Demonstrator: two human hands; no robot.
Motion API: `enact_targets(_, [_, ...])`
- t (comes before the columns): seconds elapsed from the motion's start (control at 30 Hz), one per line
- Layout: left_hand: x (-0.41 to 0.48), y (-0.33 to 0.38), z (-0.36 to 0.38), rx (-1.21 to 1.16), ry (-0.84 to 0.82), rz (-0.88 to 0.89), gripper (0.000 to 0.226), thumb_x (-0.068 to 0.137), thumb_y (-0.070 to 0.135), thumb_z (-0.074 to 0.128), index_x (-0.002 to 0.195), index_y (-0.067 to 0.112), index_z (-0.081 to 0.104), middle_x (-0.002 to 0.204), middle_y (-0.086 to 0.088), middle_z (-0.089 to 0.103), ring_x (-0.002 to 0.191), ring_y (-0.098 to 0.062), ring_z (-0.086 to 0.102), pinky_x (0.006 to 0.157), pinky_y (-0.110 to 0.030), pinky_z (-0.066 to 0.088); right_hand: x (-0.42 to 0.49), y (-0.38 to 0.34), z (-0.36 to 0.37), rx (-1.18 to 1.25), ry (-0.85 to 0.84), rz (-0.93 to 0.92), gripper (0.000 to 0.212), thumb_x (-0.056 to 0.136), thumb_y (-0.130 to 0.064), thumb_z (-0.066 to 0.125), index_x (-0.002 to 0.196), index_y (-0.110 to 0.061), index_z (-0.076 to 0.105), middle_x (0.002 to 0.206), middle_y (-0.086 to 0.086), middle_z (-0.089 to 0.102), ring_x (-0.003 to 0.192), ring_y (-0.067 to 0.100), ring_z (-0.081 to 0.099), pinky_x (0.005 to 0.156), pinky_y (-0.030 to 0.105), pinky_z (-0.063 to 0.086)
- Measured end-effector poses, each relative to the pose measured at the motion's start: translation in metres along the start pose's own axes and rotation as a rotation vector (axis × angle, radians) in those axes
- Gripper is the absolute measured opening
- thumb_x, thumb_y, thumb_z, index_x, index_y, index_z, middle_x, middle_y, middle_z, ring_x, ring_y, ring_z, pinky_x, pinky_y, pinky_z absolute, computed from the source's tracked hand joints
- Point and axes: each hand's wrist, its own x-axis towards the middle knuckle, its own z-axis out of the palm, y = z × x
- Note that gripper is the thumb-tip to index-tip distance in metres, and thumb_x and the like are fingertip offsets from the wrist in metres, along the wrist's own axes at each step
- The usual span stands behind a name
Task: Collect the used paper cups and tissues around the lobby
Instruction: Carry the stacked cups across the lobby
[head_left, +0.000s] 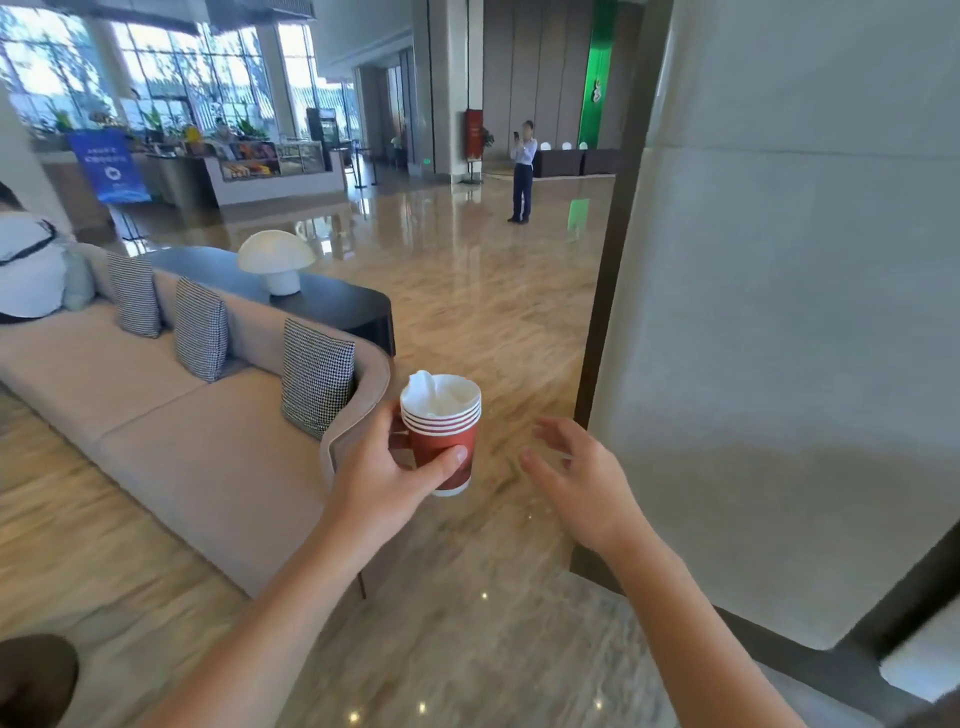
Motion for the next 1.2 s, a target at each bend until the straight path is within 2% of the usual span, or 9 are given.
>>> enact_targets(0.17, [0.126, -0.052, 0.002, 0.026, 0.061, -0.018, 0.074, 0.055, 0.065, 0.086, 0.119, 0.039, 0.059, 0.113, 0.014, 0.075, 0.104, -0.014, 0.073, 0.097, -0.053, 0.056, 0.138, 0.018, 0.042, -0.007, -0.06, -0.025, 0.053, 0.09, -0.043, 0.065, 0.138, -0.025, 0.053, 0.132, -0.011, 0.061, 0.122, 0.006, 0.055, 0.104, 0.035, 0.047])
enact_targets(0.33, [0.261, -0.105, 0.013, 0.008, 0.073, -0.031, 0.075, 0.052, 0.061, 0.081, 0.118, 0.033, 0.059, 0.11, 0.012, 0.074, 0.097, -0.006, 0.073, 0.091, -0.038, 0.06, 0.279, 0.046, 0.092, -0.043, -0.066, -0.006, 0.053, 0.088, -0.045, 0.066, 0.137, -0.029, 0.052, 0.13, -0.013, 0.062, 0.122, 0.005, 0.055, 0.103, 0.035, 0.047])
enact_targets(0.5, [0.409, -0.131, 0.031, 0.039, -0.006, -0.01, 0.068, 0.071, 0.037, 0.092, 0.128, 0.028, 0.058, 0.117, 0.01, 0.071, 0.103, -0.007, 0.07, 0.087, -0.027, 0.058, 0.417, 0.054, 0.113, -0.017, -0.011, 0.023, 0.05, 0.089, -0.044, 0.065, 0.135, -0.029, 0.054, 0.126, -0.014, 0.064, 0.121, 0.002, 0.055, 0.104, 0.034, 0.045])
enact_targets(0.67, [0.54, -0.157, 0.067, 0.065, -0.043, -0.004, 0.07, 0.058, 0.063, 0.08, 0.119, 0.038, 0.056, 0.111, 0.017, 0.071, 0.101, -0.002, 0.069, 0.085, -0.032, 0.058, 0.544, 0.086, 0.124, -0.027, 0.009, 0.044, 0.05, 0.09, -0.044, 0.064, 0.136, -0.029, 0.053, 0.128, -0.014, 0.063, 0.122, 0.001, 0.054, 0.104, 0.032, 0.045])
enact_targets(0.83, [0.682, -0.213, 0.11, 0.059, -0.052, -0.025, 0.061, 0.073, 0.039, 0.091, 0.125, 0.032, 0.058, 0.117, 0.013, 0.071, 0.104, -0.002, 0.068, 0.084, -0.025, 0.054, 0.692, 0.146, 0.149, 0.007, 0.003, 0.052, 0.049, 0.09, -0.044, 0.064, 0.136, -0.03, 0.053, 0.128, -0.016, 0.061, 0.121, 0.0, 0.054, 0.104, 0.032, 0.045])
enact_targets(0.97, [0.8, -0.245, 0.141, 0.061, -0.012, -0.08, 0.077, 0.058, 0.06, 0.083, 0.126, 0.034, 0.059, 0.117, 0.014, 0.072, 0.104, -0.002, 0.069, 0.089, -0.036, 0.06, 0.819, 0.183, 0.168, 0.029, -0.034, 0.077, 0.047, 0.091, -0.043, 0.063, 0.136, -0.032, 0.052, 0.127, -0.019, 0.06, 0.118, -0.002, 0.053, 0.104, 0.029, 0.044])
enact_targets(1.07, [0.888, -0.258, 0.154, 0.056, 0.031, -0.093, 0.075, 0.057, 0.057, 0.085, 0.123, 0.034, 0.059, 0.114, 0.012, 0.073, 0.102, -0.005, 0.07, 0.087, -0.042, 0.061, 0.918, 0.192, 0.179, 0.047, -0.056, 0.047, 0.046, 0.091, -0.041, 0.064, 0.135, -0.031, 0.054, 0.128, -0.016, 0.062, 0.119, -0.001, 0.054, 0.103, 0.029, 0.044])
enact_targets(1.13, [0.945, -0.264, 0.156, 0.076, 0.058, -0.096, 0.066, 0.063, 0.047, 0.09, 0.12, 0.035, 0.059, 0.112, 0.012, 0.073, 0.103, -0.007, 0.07, 0.083, -0.036, 0.061, 0.98, 0.192, 0.187, 0.054, -0.075, 0.019, 0.046, 0.091, -0.041, 0.064, 0.134, -0.031, 0.054, 0.127, -0.016, 0.062, 0.12, 0.0, 0.054, 0.103, 0.032, 0.045])
enact_targets(1.2, [0.998, -0.271, 0.156, 0.118, 0.077, -0.074, 0.058, 0.073, 0.033, 0.091, 0.119, 0.037, 0.055, 0.11, 0.018, 0.07, 0.103, -0.003, 0.067, 0.077, -0.022, 0.055, 1.037, 0.195, 0.196, 0.057, -0.101, -0.003, 0.046, 0.09, -0.042, 0.063, 0.134, -0.032, 0.054, 0.127, -0.016, 0.062, 0.12, 0.0, 0.054, 0.104, 0.033, 0.046])
